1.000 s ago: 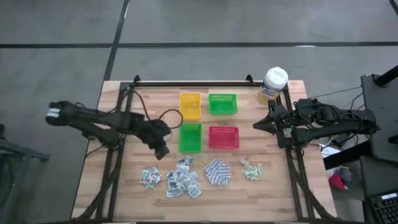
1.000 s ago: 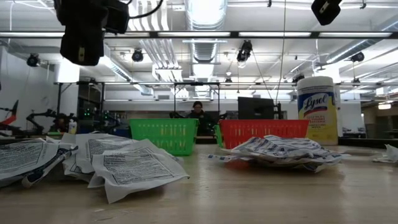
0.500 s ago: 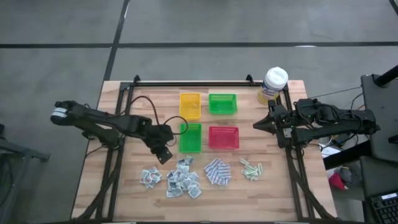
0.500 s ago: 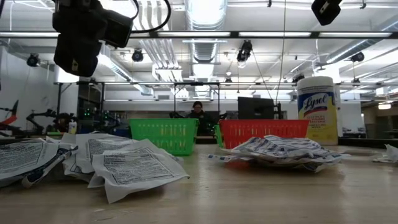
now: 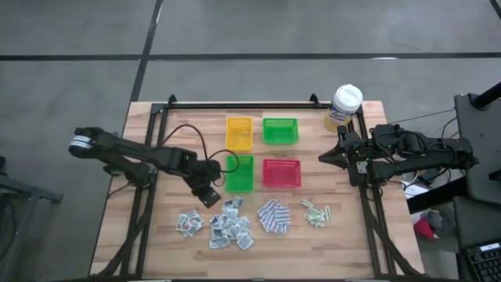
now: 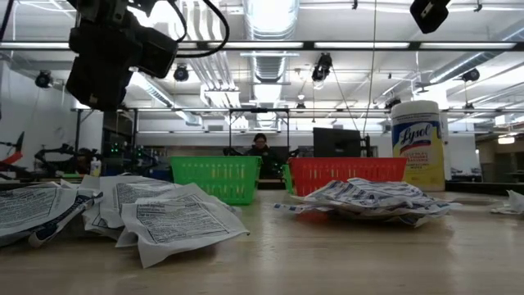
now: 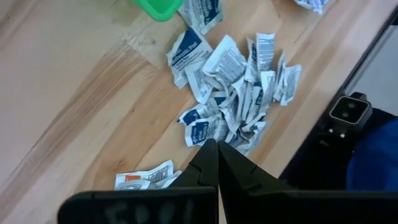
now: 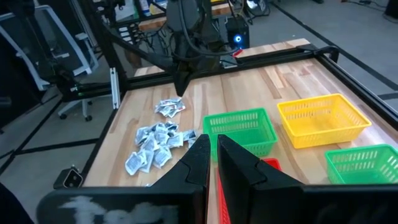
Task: Pick & Place First Aid Supplies
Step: Put the blue alcohol pad into the yellow bin
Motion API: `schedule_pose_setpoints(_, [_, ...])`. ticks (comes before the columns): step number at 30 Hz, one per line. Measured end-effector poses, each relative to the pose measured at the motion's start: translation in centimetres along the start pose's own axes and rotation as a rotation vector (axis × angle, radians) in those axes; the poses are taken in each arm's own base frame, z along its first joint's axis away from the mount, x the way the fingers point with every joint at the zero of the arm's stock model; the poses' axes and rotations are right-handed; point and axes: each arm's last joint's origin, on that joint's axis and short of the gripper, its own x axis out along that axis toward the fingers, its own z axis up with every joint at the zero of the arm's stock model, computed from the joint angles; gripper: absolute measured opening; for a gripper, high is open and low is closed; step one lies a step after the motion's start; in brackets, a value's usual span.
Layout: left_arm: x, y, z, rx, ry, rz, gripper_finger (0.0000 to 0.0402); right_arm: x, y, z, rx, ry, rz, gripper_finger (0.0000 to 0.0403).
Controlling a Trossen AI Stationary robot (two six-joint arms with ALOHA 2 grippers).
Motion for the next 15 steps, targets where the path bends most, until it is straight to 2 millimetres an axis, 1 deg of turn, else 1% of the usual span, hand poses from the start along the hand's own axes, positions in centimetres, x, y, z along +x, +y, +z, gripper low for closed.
schedule_pose_setpoints(8, [0.89,0.16,0.26,-0.057,0.022,0.027,0.0000,0.00,-0.01,0.00,0.000,-0.001,-0.002,0.0028])
schedule_pose_setpoints(15, [1.08,0.21,0.30,-0.061,0.027,0.034,0.0001,0.00,-0.05,0.02,0.000,-0.005,-0.019,0.0028])
